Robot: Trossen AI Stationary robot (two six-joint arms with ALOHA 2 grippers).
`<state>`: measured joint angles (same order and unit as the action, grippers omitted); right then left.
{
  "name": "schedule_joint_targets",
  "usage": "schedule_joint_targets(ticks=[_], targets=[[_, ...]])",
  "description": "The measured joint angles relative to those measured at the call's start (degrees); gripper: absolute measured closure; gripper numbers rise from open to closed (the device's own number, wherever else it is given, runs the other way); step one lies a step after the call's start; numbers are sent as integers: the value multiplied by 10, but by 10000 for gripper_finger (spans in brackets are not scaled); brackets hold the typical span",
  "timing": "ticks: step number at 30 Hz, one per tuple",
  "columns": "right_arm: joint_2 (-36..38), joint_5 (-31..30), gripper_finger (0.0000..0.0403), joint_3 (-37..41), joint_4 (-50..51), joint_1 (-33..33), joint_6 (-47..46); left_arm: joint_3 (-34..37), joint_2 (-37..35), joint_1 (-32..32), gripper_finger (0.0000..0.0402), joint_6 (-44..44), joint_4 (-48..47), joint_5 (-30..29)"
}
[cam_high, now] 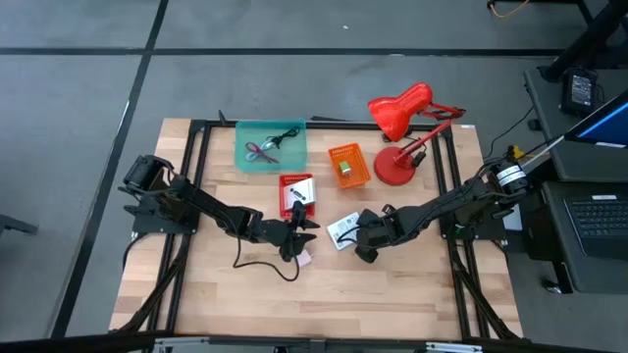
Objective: Pick and place items into bin
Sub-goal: Put the card reader box into the red bin
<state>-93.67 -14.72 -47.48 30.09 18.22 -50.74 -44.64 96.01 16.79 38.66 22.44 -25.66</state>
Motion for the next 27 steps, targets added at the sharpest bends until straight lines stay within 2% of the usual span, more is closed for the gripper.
schedule_joint_targets(ticks=[7, 14, 19, 27], targets=[[0, 4, 403, 0, -4, 0, 0, 0, 0, -25, 231, -10, -11, 57], [0, 9, 403, 0, -7, 0, 0, -6, 0, -47, 231, 18, -55, 96], [0, 23, 403, 0, -8, -10, 0, -38, 0, -49, 231, 48, -118, 92], [0, 31, 403, 0, -17, -17, 2, -57, 36, -50, 231, 95, -137, 101]])
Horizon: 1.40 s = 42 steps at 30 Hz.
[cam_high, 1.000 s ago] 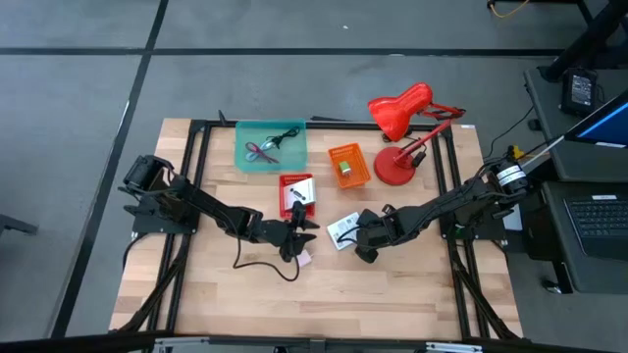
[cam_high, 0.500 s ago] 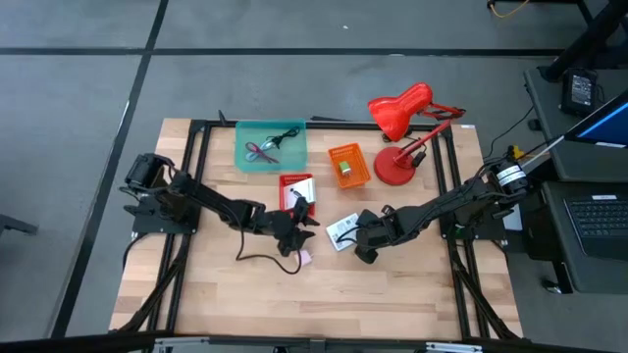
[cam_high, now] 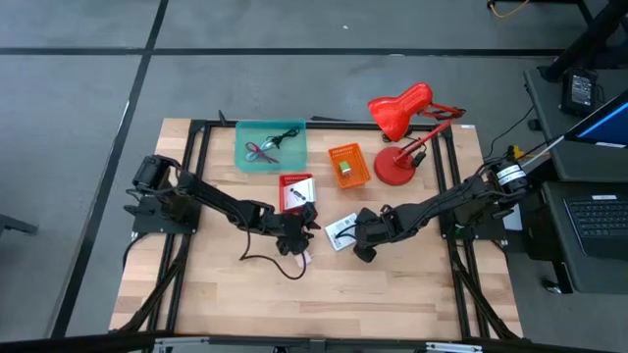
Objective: Pick and place items into bin
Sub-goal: Put the card reader box into the red bin
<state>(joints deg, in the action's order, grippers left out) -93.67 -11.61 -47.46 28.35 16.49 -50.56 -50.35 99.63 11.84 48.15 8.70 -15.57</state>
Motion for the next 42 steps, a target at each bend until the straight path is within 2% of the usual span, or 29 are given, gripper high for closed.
schedule_joint_targets(ticks=[8, 12, 32, 42], targets=[[0, -1, 403, 0, -5, 0, 0, -33, 66, 1, 231, 42, -15, -67], [0, -1, 403, 0, -8, 0, 0, -45, 75, 1, 231, 64, -10, -59], [-1, 4, 403, 1, -34, 0, -8, -45, 90, -11, 231, 70, -20, -51], [-1, 4, 403, 1, -40, 0, -8, -45, 112, -12, 231, 97, 18, -78]])
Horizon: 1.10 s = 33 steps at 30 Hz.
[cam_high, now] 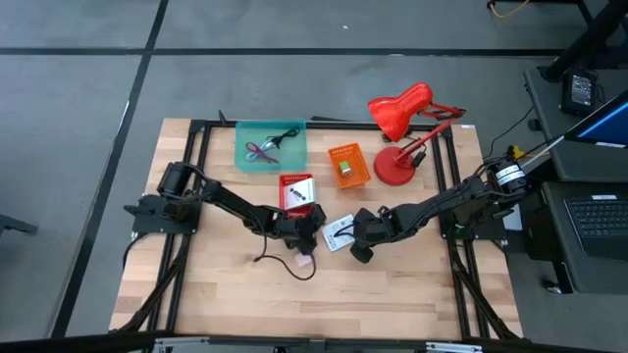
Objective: Pick and place items into bin
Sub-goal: Put the card reader box into the red bin
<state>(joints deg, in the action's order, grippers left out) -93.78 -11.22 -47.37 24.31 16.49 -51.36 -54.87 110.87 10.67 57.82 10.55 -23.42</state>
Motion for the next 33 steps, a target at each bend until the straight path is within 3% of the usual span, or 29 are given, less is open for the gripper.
schedule_joint_targets(ticks=[14, 33], targets=[[0, 6, 403, 0, -8, 0, 4, 0, 0, -8, 231, 4, 29, 30], [-17, 23, 403, -2, -37, 0, 24, 0, 0, -8, 232, 21, 75, 24]])
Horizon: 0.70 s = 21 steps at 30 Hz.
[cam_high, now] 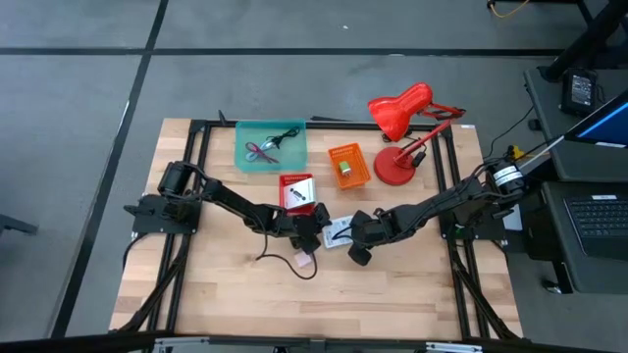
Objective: Pick and place items into bin
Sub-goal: Put the card reader box into the red bin
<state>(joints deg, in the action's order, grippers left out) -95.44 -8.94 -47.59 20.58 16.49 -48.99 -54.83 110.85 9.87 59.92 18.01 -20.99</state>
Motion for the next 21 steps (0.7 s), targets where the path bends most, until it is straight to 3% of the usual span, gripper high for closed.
schedule_joint_targets(ticks=[4, 14, 21], targets=[[0, 1, 403, 0, -2, 0, 1, 0, 0, 1, 250, 20, -2, 0], [0, -2, 403, 1, 2, 0, 2, -2, -2, 2, 352, 42, 5, -10], [0, -18, 403, 1, -1, 1, 12, -2, -2, 9, 358, 56, 3, -37]])
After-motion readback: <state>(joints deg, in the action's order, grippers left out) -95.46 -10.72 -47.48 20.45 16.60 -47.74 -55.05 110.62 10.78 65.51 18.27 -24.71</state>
